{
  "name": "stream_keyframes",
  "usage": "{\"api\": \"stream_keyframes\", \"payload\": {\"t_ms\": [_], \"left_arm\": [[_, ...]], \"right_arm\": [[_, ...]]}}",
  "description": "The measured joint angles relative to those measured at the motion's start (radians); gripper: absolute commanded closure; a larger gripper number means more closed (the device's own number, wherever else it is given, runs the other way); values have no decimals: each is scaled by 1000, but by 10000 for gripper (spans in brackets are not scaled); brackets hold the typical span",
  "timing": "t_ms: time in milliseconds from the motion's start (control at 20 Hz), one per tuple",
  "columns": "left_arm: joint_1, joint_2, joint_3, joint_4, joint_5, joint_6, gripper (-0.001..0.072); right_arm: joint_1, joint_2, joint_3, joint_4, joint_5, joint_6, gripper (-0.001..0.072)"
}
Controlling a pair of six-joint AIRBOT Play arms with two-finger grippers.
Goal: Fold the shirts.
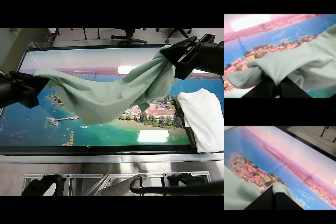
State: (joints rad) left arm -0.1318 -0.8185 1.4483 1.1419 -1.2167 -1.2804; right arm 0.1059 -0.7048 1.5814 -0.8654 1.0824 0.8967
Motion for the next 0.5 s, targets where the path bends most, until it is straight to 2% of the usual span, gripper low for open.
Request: {"api": "stream_keyframes", "payload": {"t_ms": [300,350,400,450,500], "left_arm": [[32,-359,12,7,1,36,689],[34,-436,13,10,0,40,462],[34,-514,14,10,-2,43,77],[35,-583,14,9,-7,42,15],[37,-645,14,9,-11,38,15]], "right_arm": [[0,-339,-2,-44,15,64,693],[0,-421,-2,-44,18,77,693],[0,-492,-2,-44,21,85,693],[0,-566,-2,-42,22,99,685],[0,-632,-2,-42,25,106,605]]}}
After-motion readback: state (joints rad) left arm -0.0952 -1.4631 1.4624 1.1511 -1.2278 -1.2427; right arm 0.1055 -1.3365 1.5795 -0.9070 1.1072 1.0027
